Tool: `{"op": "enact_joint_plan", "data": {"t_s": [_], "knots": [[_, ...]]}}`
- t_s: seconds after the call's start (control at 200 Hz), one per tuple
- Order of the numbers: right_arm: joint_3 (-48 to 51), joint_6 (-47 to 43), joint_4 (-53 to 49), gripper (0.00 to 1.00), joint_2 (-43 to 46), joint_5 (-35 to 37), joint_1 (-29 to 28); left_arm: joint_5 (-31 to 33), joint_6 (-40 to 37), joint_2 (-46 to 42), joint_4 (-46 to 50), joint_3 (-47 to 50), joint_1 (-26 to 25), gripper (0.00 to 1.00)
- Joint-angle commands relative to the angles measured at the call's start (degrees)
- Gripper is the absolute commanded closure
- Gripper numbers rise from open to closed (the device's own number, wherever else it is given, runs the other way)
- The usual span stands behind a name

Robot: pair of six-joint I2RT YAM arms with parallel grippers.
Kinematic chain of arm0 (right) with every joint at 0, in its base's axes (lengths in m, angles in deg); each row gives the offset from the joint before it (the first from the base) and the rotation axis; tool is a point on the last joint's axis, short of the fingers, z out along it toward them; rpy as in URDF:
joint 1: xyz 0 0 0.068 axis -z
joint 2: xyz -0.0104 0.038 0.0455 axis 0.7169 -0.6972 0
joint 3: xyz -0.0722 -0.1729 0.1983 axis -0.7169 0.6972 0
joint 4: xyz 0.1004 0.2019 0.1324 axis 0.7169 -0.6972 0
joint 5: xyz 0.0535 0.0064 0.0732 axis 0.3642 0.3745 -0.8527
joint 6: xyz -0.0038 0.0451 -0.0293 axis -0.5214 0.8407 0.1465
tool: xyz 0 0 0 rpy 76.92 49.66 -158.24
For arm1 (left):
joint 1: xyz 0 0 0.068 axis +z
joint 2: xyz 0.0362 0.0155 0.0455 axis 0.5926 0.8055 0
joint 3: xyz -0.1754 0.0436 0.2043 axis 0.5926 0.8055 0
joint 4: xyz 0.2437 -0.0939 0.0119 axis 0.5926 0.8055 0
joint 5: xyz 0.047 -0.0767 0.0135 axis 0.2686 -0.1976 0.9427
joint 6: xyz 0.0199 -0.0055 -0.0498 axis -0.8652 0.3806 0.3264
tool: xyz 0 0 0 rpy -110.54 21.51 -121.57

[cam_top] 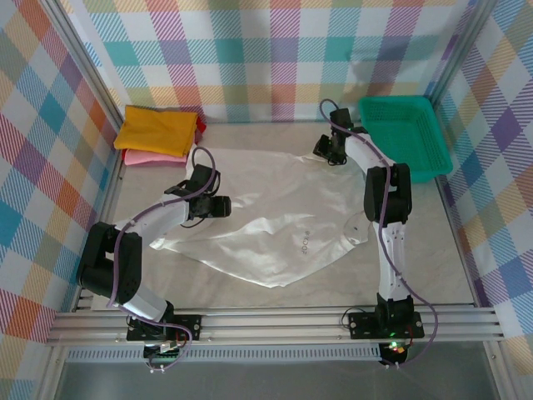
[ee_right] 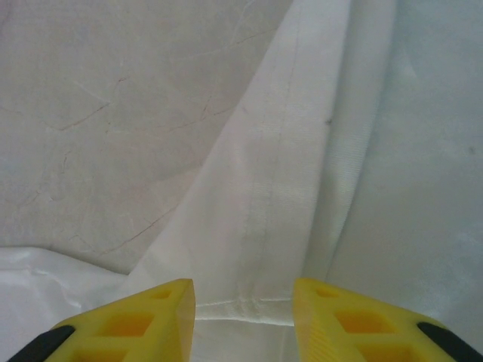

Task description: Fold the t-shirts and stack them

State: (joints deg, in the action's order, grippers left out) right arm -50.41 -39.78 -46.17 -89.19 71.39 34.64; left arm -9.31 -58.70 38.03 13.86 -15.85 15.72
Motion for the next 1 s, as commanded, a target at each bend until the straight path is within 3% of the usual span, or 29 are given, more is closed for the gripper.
{"op": "enact_joint_plan", "data": {"t_s": [0.0,0.31,0.4,0.51,0.67,0.995], "knots": [[0.2,1.3,-0.2,0.60,-0.8,0.2,0.3,0.5,0.5,-0.8,-0.2,0.1,-0.5,0.39],[-2.9,2.4,0.2,0.64,-3.9,-1.6,0.3,0.7,0.3,-0.4,0.0,0.1,-0.4,0.39],[-3.4,2.8,0.8,0.72,-4.3,-1.6,0.4,1.1,0.2,-0.4,0.0,0.2,-0.5,0.39],[-3.6,2.9,1.5,0.91,-4.0,-1.2,0.3,1.3,0.0,-0.3,0.3,0.0,-0.5,0.40],[-3.9,2.6,1.6,1.00,-2.6,-0.4,0.4,1.3,0.0,0.1,0.1,-0.2,-0.5,0.40],[-8.5,2.7,0.5,1.00,-3.9,-0.9,0.3,1.8,0.1,0.3,0.0,-0.4,-0.5,0.40]]}}
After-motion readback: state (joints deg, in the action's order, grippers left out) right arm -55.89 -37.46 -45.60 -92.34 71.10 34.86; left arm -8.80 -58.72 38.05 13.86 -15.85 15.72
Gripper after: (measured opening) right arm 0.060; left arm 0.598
